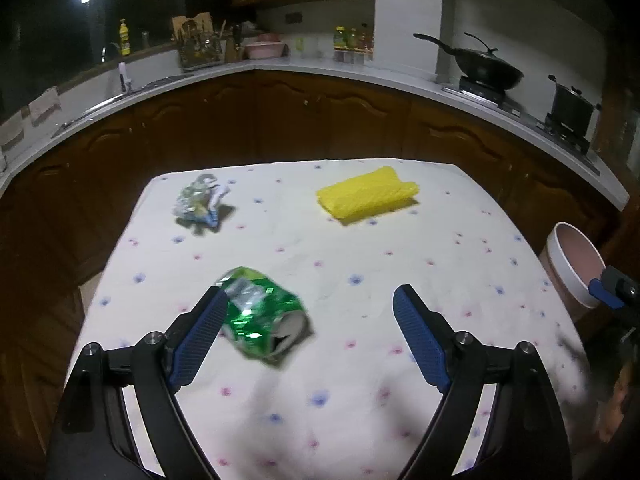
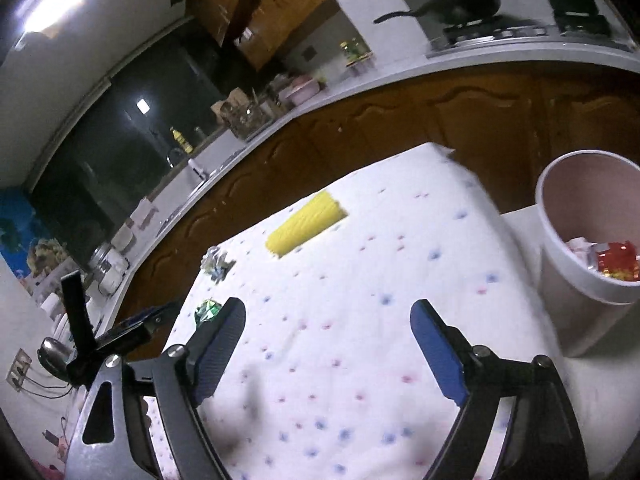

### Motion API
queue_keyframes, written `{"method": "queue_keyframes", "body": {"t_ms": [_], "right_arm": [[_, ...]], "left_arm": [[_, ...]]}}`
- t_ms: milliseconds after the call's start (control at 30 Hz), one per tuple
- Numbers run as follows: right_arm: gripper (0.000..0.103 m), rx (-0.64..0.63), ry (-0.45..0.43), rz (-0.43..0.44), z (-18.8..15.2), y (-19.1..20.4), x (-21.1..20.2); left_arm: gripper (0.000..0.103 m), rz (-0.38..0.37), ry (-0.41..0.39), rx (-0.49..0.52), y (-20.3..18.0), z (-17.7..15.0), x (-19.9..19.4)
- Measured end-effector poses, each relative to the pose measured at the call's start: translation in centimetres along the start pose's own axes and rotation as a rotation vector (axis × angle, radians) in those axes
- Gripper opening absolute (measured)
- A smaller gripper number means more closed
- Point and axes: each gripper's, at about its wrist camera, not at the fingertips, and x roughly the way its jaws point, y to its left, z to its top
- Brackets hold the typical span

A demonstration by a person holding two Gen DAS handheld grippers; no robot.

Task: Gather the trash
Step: 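Move both tools back over the table toward the remaining trash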

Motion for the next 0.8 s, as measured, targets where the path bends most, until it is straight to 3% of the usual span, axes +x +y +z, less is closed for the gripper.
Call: {"method": "queue_keyframes", "body": {"t_ms": [800], "right_arm": [[0.087, -0.038, 0.163, -0.031, 0.4, 7.5, 12.1]], "left_arm": [[0.088, 0.081, -0.013, -0.113, 10.2, -0.4, 2.1]]}}
